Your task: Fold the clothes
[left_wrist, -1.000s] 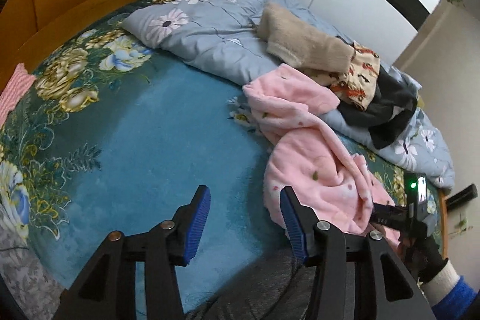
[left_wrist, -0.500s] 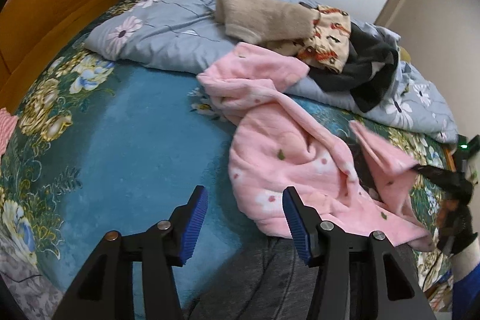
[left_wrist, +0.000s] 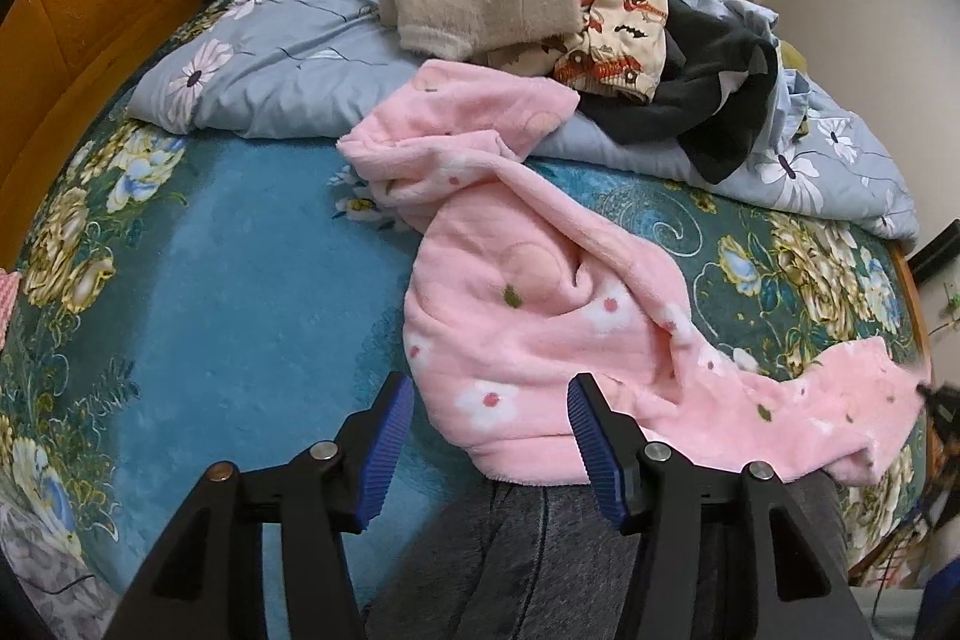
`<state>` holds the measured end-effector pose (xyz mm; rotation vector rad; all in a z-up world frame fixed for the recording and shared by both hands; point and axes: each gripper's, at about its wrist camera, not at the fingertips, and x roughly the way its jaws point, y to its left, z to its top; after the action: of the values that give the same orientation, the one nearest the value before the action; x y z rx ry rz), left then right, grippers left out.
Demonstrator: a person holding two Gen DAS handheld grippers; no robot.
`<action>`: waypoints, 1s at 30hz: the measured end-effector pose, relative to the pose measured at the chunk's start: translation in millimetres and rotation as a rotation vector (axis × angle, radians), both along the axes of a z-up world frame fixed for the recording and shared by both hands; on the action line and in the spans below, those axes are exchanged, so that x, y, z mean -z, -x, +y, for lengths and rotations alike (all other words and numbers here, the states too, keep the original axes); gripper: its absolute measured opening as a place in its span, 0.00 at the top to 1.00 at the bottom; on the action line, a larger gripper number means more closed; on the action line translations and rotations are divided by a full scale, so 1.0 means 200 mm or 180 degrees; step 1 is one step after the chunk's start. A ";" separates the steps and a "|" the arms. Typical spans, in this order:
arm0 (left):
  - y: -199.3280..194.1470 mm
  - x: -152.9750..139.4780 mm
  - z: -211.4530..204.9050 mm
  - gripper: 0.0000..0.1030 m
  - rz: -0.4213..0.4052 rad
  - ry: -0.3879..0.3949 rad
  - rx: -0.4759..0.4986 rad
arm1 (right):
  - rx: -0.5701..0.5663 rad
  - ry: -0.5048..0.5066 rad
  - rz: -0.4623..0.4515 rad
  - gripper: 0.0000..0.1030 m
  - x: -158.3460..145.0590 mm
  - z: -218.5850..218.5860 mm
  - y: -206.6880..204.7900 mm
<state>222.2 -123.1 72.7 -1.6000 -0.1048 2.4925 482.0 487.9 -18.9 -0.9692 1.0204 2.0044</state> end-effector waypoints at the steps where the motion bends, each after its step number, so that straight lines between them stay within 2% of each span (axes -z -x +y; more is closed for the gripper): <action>1: 0.00 0.01 0.00 0.44 -0.0018 -0.0006 -0.0003 | 0.0005 0.0051 -0.0053 0.95 0.03 -0.01 -0.03; 5: 0.03 0.04 0.02 0.44 -0.0096 -0.0068 -0.0050 | 0.0087 0.0254 -0.0041 0.94 0.12 -0.05 -0.12; 9: 0.08 0.05 0.11 0.44 -0.0068 -0.0148 0.0070 | 0.0097 0.0327 -0.0003 0.90 0.12 -0.10 -0.12; 10: 0.10 0.06 0.15 0.44 -0.0067 -0.0166 0.0130 | 0.0079 0.0315 -0.0003 0.87 0.11 -0.11 -0.12; 12: 0.14 0.07 0.24 0.44 -0.0052 -0.0221 0.0278 | 0.0043 0.0290 -0.0001 0.70 0.09 -0.14 -0.11; 15: 0.18 0.10 0.40 0.44 -0.0096 -0.0244 0.0514 | 0.0048 0.0129 0.0000 0.54 0.02 -0.20 -0.16; 20: 0.23 0.21 0.64 0.43 -0.0209 -0.0182 0.0825 | 0.0104 -0.0112 -0.0124 0.54 -0.07 -0.29 -0.26; 24: 0.33 0.34 0.67 0.43 -0.0481 -0.0355 0.0461 | 0.0052 -0.0074 -0.0095 0.53 -0.08 -0.35 -0.27; 26: 0.37 0.36 0.62 0.45 -0.0475 -0.0496 0.0184 | 0.0016 -0.0025 -0.0055 0.53 -0.08 -0.38 -0.25; 27: 0.39 0.35 0.60 0.56 -0.0409 -0.0508 0.0079 | -0.0002 -0.0001 -0.0035 0.53 -0.08 -0.40 -0.25; 28: 0.41 0.34 0.59 0.75 -0.0335 -0.0454 -0.0004 | -0.0068 0.0010 -0.0019 0.53 -0.08 -0.43 -0.22; 30: 0.47 0.33 0.58 0.95 -0.0277 -0.0288 -0.0089 | -0.0197 0.0030 0.0023 0.53 -0.08 -0.48 -0.16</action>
<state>129.1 -7.1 7.2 -1.6809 -0.2496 2.4012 514.2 392.6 -2.8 -1.0107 1.0161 2.0567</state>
